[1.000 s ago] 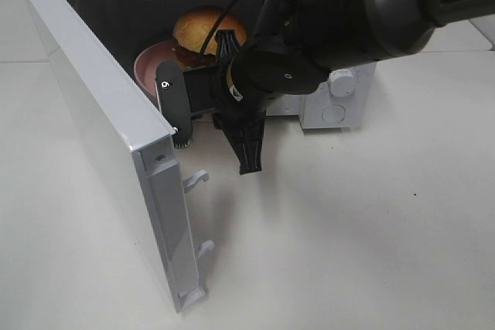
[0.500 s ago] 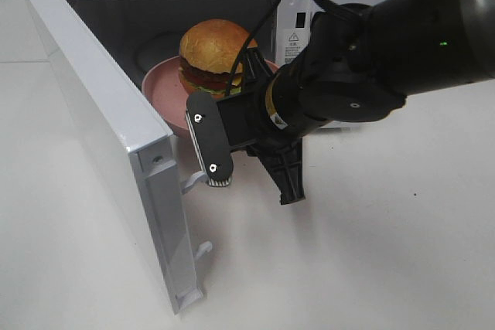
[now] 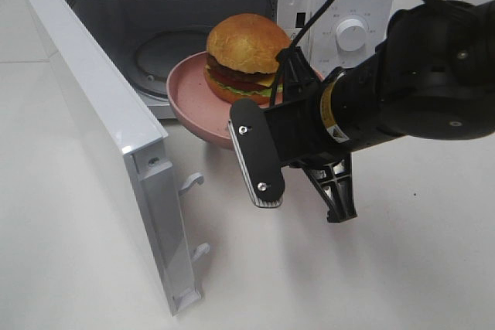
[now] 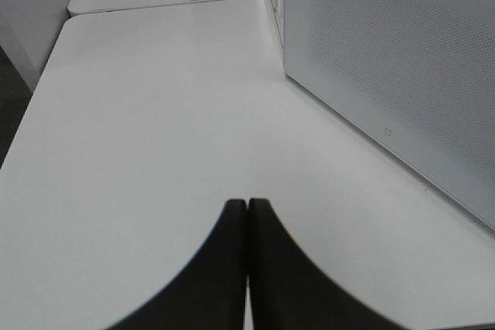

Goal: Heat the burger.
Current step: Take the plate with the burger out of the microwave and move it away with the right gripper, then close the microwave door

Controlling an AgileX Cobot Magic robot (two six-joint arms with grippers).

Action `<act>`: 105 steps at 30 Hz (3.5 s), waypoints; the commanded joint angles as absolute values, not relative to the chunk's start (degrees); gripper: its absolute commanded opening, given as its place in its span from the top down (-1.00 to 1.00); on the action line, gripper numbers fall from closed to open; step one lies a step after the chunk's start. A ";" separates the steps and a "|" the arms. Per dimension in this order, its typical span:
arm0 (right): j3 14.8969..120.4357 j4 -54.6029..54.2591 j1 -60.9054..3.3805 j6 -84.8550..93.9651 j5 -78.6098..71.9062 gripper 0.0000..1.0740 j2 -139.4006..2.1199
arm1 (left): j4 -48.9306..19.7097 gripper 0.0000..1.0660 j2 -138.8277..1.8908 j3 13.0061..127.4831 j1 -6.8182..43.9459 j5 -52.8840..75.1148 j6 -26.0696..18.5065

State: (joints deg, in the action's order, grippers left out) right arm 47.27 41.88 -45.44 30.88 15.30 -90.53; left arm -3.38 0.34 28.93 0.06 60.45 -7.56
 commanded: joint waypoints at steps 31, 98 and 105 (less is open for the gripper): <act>28.25 42.97 -44.69 10.49 31.34 1.00 -70.70 | -3.61 1.00 1.43 28.88 0.00 59.64 -7.22; 49.62 13.46 -24.52 -14.44 43.49 -0.37 -89.21 | -3.61 1.00 1.43 28.88 0.00 59.64 -7.22; 55.52 7.85 -21.37 -12.09 51.68 -0.37 -86.75 | -3.61 1.00 1.43 28.88 0.00 59.64 -7.22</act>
